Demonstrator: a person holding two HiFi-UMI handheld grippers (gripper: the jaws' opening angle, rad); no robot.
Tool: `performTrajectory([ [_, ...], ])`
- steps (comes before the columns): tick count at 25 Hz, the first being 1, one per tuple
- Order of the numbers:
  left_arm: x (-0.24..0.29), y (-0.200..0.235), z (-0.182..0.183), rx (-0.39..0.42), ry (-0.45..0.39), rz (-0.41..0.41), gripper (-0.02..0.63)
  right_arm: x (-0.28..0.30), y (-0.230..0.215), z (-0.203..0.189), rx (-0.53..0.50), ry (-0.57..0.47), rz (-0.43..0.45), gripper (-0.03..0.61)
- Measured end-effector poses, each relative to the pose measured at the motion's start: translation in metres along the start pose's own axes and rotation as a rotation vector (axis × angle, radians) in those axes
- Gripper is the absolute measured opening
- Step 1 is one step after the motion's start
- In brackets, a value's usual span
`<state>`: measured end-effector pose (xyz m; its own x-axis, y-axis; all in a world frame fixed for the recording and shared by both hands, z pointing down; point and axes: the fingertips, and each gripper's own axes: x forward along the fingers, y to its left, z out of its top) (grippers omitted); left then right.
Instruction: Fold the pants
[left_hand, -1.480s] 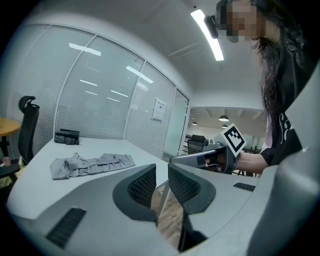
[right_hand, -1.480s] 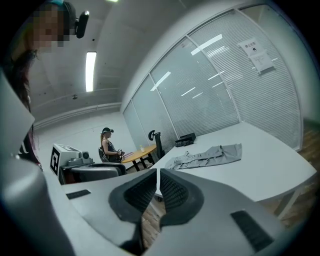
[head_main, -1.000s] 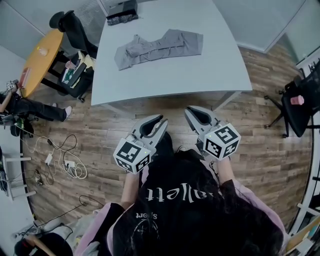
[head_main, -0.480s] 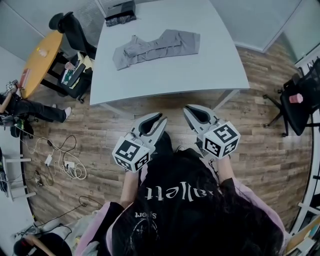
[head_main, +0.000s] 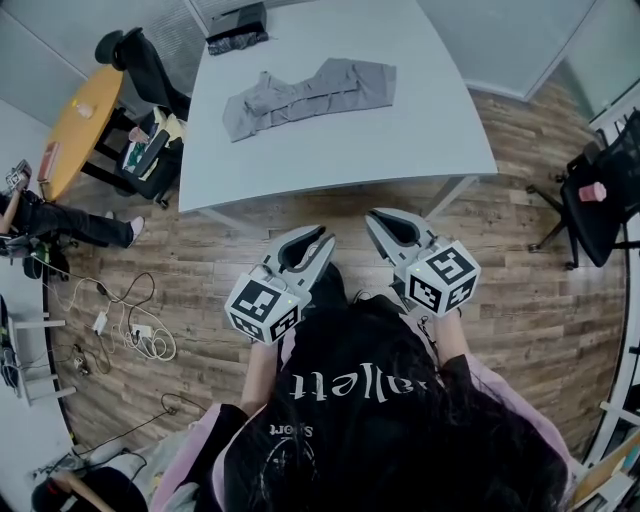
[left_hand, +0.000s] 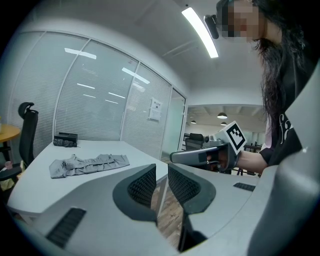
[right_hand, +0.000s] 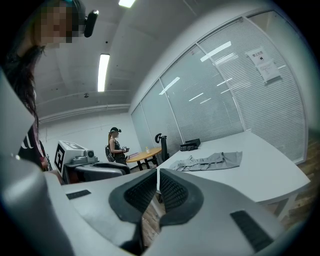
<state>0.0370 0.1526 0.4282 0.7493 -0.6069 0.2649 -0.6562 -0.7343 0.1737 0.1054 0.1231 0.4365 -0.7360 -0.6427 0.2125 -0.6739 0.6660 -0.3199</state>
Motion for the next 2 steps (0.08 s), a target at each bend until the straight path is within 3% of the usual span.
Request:
performTrajectory([
  [2, 0.0017, -0.0030, -0.0004, 0.002, 0.002, -0.002, 0.091, -0.0023, -0.0011, -0.0008, 0.000, 0.001, 0.002, 0.032],
])
